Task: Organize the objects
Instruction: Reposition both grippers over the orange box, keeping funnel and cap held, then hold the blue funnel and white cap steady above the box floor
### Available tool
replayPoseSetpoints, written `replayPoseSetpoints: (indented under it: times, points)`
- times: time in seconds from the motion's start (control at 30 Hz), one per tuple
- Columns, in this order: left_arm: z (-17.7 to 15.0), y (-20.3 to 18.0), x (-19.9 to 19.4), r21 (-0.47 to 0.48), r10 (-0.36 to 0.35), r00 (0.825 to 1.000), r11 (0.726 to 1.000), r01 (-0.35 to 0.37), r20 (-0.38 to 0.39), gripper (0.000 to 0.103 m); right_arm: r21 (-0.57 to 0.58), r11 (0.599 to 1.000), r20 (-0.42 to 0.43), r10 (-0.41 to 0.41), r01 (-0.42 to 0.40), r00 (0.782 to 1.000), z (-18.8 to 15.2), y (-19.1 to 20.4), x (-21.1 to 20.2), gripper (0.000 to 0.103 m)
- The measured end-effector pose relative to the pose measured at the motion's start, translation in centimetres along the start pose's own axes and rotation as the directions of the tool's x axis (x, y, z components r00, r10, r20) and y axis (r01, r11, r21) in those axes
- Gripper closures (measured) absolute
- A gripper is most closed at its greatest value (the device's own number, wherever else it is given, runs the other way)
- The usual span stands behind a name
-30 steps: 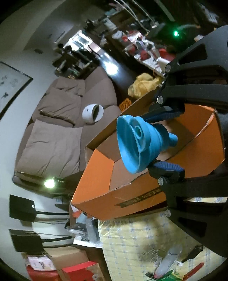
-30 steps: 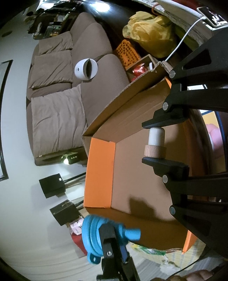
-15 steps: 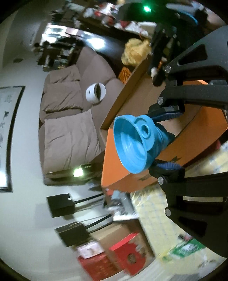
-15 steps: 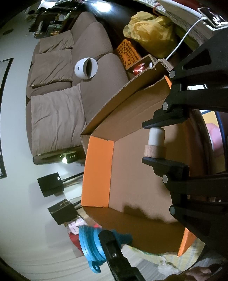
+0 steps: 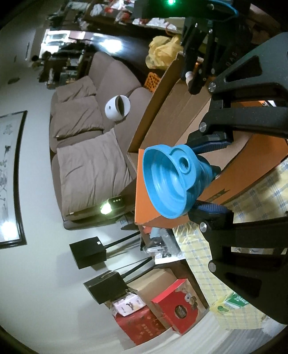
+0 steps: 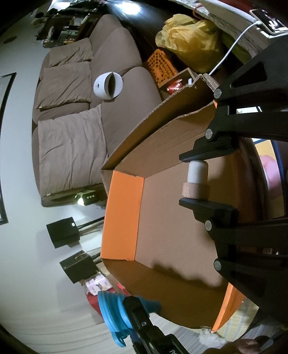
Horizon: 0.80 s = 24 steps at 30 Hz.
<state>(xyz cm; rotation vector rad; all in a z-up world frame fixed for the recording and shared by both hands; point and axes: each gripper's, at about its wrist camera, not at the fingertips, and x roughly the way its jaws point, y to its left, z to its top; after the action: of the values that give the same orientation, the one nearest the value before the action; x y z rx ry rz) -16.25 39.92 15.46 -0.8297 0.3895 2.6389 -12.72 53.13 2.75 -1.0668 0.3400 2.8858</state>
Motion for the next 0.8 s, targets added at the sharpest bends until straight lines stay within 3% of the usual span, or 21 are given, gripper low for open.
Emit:
replayPoseSetpoints:
  times: [0.2,0.53,0.67,0.8]
  points:
    - [0.3,1.5,-0.1,-0.038,-0.008,1.0,0.999,0.008,0.0,0.067,-0.004,1.0,0.001,0.009,-0.009,1.0,-0.1,0.0,0.0,0.07]
    - [0.6,0.2,-0.8,0.103,0.043,0.999,0.994,-0.041,-0.022,0.067,-0.01,1.0,-0.006,0.012,-0.012,1.0,-0.2,-0.3,-0.1,0.07]
    - [0.5,0.2,-1.1,0.12,0.103,0.995,0.987,-0.104,0.009,0.067,-0.037,0.999,-0.014,-0.016,0.015,1.0,-0.2,0.0,0.1,0.07]
    - [0.7,0.9,-1.0,0.063,0.022,1.0,0.998,-0.021,-0.016,0.067,-0.037,0.999,-0.011,0.001,-0.002,1.0,-0.1,0.3,0.2,0.07]
